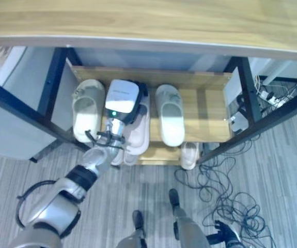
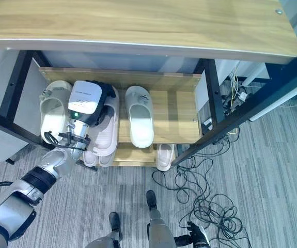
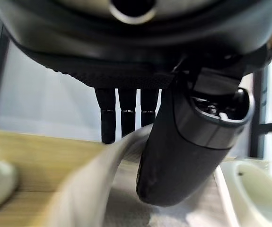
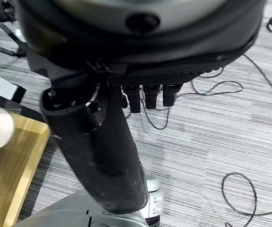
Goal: Arrange the slippers neatly on the shoe rack.
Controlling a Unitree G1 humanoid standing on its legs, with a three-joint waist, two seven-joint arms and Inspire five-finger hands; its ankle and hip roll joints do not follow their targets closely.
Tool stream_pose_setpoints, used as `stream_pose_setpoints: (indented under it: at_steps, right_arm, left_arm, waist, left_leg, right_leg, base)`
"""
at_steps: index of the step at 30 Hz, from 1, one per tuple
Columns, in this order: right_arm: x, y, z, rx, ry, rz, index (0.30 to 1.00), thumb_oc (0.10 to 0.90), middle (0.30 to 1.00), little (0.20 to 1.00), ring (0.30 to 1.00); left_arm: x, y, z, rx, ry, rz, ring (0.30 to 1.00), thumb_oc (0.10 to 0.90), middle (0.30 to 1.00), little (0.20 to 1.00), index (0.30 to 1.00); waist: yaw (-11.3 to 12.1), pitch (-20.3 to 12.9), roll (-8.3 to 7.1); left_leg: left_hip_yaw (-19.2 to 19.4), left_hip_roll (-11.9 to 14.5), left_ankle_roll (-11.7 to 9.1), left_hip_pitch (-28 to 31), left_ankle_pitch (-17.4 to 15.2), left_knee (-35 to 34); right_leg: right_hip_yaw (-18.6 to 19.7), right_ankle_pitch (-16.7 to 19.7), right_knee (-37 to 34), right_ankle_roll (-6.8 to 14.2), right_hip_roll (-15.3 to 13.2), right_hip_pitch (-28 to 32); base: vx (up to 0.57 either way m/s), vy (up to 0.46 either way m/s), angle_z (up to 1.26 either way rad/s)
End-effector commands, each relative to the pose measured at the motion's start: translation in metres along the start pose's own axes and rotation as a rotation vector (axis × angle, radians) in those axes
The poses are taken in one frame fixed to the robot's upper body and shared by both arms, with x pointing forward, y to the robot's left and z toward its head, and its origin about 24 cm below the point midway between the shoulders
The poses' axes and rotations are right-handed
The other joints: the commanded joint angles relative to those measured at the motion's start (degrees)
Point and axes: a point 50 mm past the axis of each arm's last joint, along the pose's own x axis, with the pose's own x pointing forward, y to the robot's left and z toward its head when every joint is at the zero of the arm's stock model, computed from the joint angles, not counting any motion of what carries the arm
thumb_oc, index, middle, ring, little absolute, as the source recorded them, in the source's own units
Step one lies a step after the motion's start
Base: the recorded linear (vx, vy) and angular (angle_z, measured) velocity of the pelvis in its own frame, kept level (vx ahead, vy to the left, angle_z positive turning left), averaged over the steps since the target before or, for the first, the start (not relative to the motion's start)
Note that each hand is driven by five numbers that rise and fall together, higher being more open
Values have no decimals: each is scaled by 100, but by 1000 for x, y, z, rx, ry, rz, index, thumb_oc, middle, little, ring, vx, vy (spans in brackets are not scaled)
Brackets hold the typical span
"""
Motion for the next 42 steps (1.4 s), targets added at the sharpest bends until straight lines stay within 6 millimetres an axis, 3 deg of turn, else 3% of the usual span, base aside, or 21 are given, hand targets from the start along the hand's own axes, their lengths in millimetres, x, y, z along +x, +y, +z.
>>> stream_pose_setpoints:
  at_steps: [1,2,5,10,13,15,19,24,30,35,38,42]
  right_arm:
    - [-8,-23,-32,-10,89,-64,900,800,900,900,900]
    - [-8,-23,-32,-11,89,-64,900,800,900,900,900]
    - [-13,-24,-46,26,134,-80,900,800,900,900,900]
    - [-20,-14,-61,63,179,-73,900,800,900,900,900]
    - [-26,2,-71,71,223,-31,900,800,900,900,900]
    - [-26,4,-72,73,227,-23,900,800,900,900,900]
    - [-29,9,-77,62,250,-1,900,800,900,900,900]
    - [-31,14,-78,54,265,23,900,800,900,900,900]
    - [-29,15,-75,19,252,34,900,800,900,900,900]
    - [-27,12,-71,20,242,28,900,800,900,900,900]
    - [-24,9,-67,12,230,25,900,800,900,900,900]
    - [-22,4,-63,2,216,14,900,800,900,900,900]
  left_arm:
    - [40,83,23,-156,-147,452,300,400,300,300,300]
    - [39,83,23,-156,-146,451,300,400,300,300,300]
    - [26,114,35,-251,-227,619,300,400,300,300,300]
    - [-3,117,35,-300,-236,622,300,400,300,300,300]
    - [-33,103,31,-402,-191,513,300,400,300,300,300]
    - [-42,102,33,-462,-188,496,300,400,300,300,300]
    - [-73,100,39,-687,-140,403,300,400,300,300,300]
    - [-81,89,51,-827,-148,250,300,400,300,300,300]
    - [-102,67,55,-942,-65,59,300,400,300,300,300]
    - [-115,47,59,-968,-43,-110,300,400,300,300,300]
    - [-131,23,64,-1067,32,-269,300,400,300,300,300]
    - [-137,11,72,-1063,-10,-400,300,400,300,300,300]
  waist:
    - [161,-252,383]
    - [155,-252,385]
    - [260,-346,398]
    - [321,-489,396]
    - [421,-640,376]
    - [448,-648,362]
    - [623,-653,292]
    - [661,-847,268]
    - [732,-840,283]
    - [729,-775,299]
    - [704,-647,315]
    - [648,-491,319]
  left_leg:
    - [-561,-3,-55,114,-321,-39]
    - [-564,-3,-55,117,-321,-39]
    - [-635,-30,-67,232,-345,-39]
    - [-672,-38,-76,404,-374,-39]
    - [-692,-25,-30,695,-394,-34]
    - [-705,-14,-15,759,-423,58]
    - [-728,9,101,844,-752,677]
    - [-839,12,124,1162,-786,518]
    - [-936,11,126,1397,-819,477]
    - [-1003,4,124,1463,-851,534]
    - [-1052,-5,139,1419,-900,726]
    - [-1051,-29,158,1281,-982,1014]
  right_leg:
    - [-268,-1145,64,401,76,1049]
    - [-270,-1146,63,401,76,1054]
    - [-377,-1208,85,387,39,1217]
    - [-488,-1266,108,369,23,1421]
    - [-498,-1342,199,326,6,1635]
    - [-460,-1378,268,306,7,1694]
    - [-361,-1554,565,229,0,1912]
    - [-450,-1664,593,249,-29,2187]
    - [-537,-1774,651,213,-41,2403]
    - [-581,-1866,771,208,-53,2466]
    - [-596,-1956,1064,192,-61,2387]
    - [-585,-2001,1292,194,-57,2261]
  base:
    - [0,0,0]
    - [-15,-17,5]
    - [-40,-33,17]
    - [-11,-23,28]
    - [32,-1,10]
    - [21,-4,4]
    - [29,-26,-9]
    - [53,-21,5]
    - [29,-15,5]
    - [17,-4,9]
    - [-26,5,4]
    - [-9,2,1]
